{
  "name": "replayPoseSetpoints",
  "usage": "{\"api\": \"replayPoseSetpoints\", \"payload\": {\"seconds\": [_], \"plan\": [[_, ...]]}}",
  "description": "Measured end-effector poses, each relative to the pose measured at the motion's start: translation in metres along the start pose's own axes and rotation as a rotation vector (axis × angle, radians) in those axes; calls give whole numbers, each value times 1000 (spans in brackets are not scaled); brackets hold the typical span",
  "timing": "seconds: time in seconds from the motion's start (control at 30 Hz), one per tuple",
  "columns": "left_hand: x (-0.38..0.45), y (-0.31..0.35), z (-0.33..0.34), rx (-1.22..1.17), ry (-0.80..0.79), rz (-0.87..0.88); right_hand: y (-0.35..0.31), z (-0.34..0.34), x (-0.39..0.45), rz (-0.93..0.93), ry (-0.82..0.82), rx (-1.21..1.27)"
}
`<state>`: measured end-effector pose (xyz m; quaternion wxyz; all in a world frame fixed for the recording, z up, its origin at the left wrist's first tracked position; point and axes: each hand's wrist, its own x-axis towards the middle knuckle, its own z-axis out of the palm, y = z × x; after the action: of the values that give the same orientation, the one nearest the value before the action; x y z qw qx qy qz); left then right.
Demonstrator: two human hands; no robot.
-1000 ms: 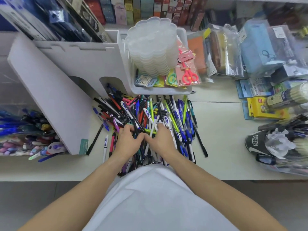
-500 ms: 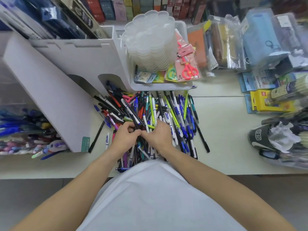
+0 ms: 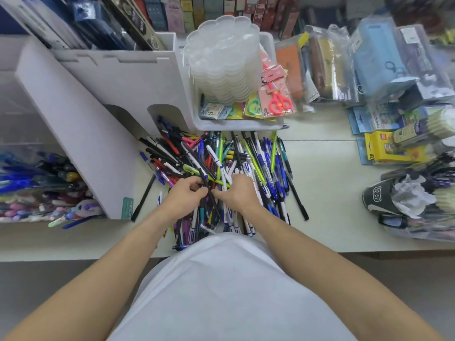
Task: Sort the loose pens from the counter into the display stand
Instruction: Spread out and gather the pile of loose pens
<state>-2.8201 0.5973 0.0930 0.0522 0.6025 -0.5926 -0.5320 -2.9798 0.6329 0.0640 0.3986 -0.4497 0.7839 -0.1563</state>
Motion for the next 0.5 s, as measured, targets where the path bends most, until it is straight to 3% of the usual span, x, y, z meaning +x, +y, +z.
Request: {"api": "replayPoseSetpoints", "payload": {"seconds": [0.17, 0.27, 0.37, 0.47, 0.5], "plan": [[-3, 0, 2, -26, 14, 11, 13, -14, 3, 121, -144, 381], [-2, 0, 4, -23, 48, -1, 21, -28, 3, 150, -166, 473], [-7, 4, 10, -10, 192, -6, 25, -47, 2, 178, -160, 571], [-20, 14, 19, -46, 424, 141, 28, -56, 4, 169, -178, 648], [-22, 16, 22, -81, 426, 189, 27, -57, 2, 153, -195, 679]]}}
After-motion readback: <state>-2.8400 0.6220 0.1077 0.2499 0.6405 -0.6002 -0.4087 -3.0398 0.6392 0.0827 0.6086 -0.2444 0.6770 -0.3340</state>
